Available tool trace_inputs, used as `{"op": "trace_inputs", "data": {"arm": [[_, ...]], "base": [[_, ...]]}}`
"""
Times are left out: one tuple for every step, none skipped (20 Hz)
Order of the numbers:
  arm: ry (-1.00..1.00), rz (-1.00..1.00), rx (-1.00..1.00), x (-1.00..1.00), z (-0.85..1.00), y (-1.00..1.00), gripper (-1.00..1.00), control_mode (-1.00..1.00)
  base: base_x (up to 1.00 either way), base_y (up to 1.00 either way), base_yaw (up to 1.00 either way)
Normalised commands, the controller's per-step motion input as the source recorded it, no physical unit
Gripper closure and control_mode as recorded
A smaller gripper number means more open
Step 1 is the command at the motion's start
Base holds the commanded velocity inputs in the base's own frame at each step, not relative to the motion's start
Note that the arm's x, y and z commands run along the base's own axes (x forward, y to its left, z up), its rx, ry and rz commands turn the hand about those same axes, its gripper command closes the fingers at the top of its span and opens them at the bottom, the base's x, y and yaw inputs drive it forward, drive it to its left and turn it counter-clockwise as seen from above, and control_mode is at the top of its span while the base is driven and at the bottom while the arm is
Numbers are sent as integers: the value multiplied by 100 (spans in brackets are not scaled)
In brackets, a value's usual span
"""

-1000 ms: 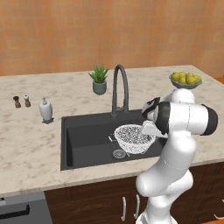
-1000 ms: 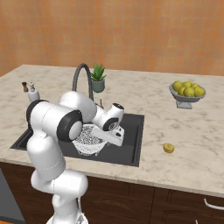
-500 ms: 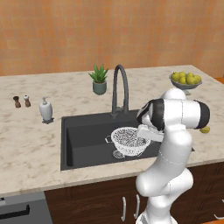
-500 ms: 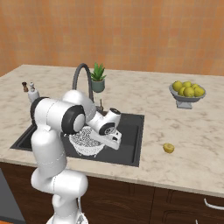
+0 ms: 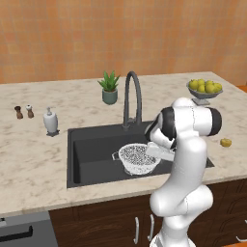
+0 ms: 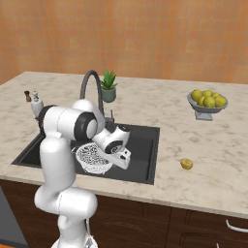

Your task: Put the colander in the sink, put the kiwi in the colander, and turn on the sink faucet and pour water over the colander.

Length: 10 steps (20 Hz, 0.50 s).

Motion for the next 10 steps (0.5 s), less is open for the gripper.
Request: {"op": "trace_inputs", "data": {"arm": [[0,-2,0,24,-28,0,100,-100],[1,0,0,24,-29,0,100,-100],[1,0,0,28,-29,0,100,-100],[0,0,0,25,-30,0,100,-100],[0,0,0,22,-33,1,100,-100],[0,0,-1,20,-43,5,100,-100],[0,0,-2,28,-28,0,100,-100],[0,0,-3,28,-28,0,100,-100],[0,-2,0,22,-33,6,100,-100],[0,-1,0,25,-32,4,100,-100]], "base": [[0,0,0],[0,0,0],[0,0,0],[0,0,0],[0,0,0],[0,0,0],[0,0,0],[0,0,0],[0,0,0],[0,0,0]]}}
